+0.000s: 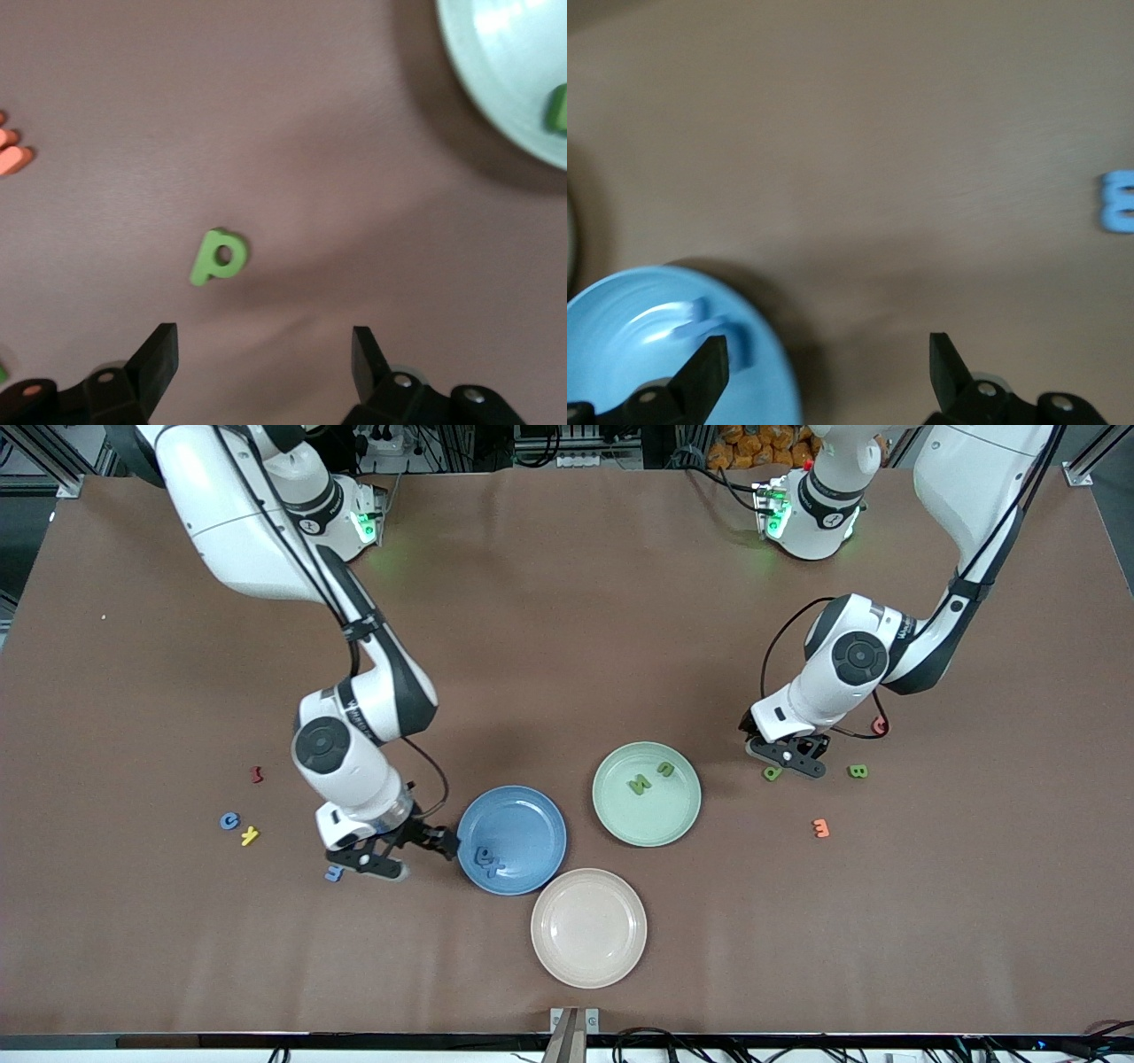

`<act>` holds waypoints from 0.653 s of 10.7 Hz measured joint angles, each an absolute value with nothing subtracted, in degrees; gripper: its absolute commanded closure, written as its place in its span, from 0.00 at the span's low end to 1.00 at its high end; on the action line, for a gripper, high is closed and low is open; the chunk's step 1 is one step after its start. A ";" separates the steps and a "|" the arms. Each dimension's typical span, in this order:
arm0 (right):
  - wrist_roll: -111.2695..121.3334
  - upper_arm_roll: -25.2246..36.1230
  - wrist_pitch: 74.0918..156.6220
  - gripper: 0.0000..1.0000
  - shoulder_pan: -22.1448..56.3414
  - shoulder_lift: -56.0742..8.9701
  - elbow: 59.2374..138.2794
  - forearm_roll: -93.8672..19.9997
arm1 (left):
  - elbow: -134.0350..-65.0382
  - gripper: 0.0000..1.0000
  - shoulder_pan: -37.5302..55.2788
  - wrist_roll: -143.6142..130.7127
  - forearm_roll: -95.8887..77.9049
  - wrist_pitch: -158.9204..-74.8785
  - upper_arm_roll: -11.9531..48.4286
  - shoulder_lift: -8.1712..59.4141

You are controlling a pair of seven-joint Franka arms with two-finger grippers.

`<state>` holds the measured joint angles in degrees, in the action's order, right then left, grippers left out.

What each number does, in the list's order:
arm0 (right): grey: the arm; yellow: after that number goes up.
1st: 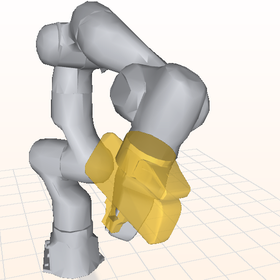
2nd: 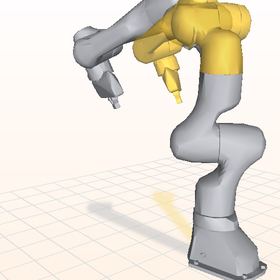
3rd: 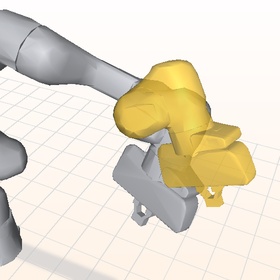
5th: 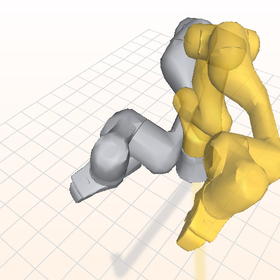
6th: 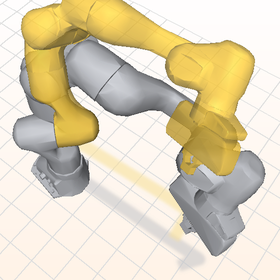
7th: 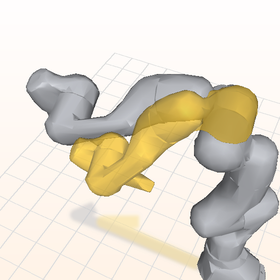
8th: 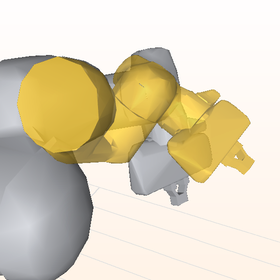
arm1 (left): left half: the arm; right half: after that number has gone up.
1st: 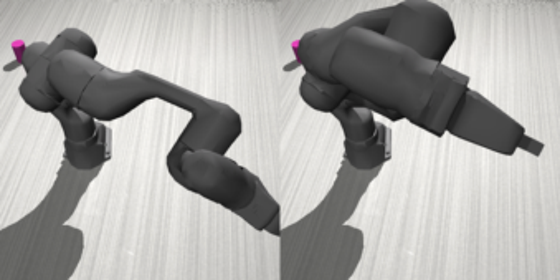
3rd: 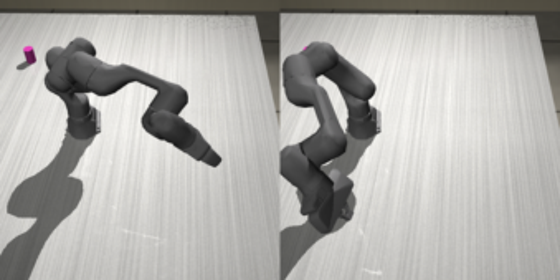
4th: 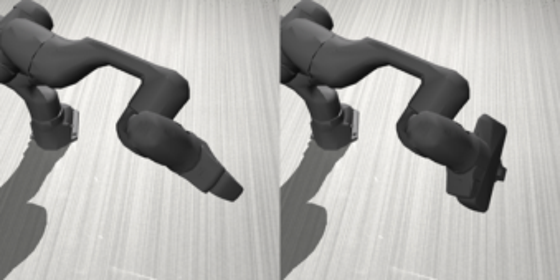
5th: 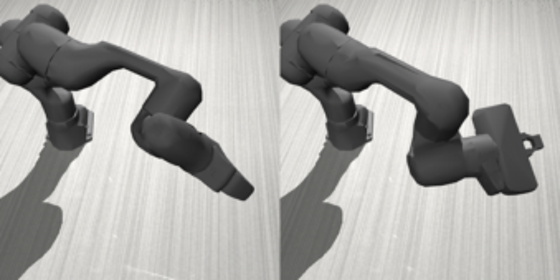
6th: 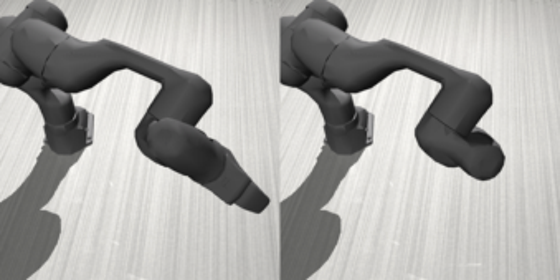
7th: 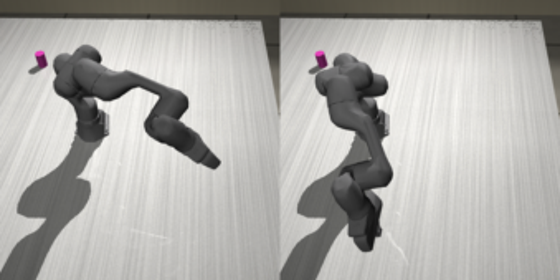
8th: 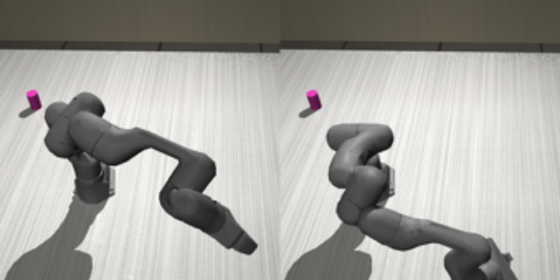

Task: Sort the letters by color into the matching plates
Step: 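Open the right gripper over the blue plate while the left gripper grasps p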

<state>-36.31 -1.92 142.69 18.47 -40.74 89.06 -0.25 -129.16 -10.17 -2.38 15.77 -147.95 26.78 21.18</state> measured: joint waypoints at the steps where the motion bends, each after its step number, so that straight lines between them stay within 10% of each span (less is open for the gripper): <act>1: -36.24 -1.10 140.99 0.00 17.05 -40.74 89.03 -0.32 | -129.16 0.12 -10.23 1.27 15.77 -148.40 25.47 21.31; 7: -32.10 1.64 137.54 0.00 9.66 -41.21 89.18 -0.40 | -128.30 0.22 -10.19 9.69 15.77 -150.93 22.73 23.81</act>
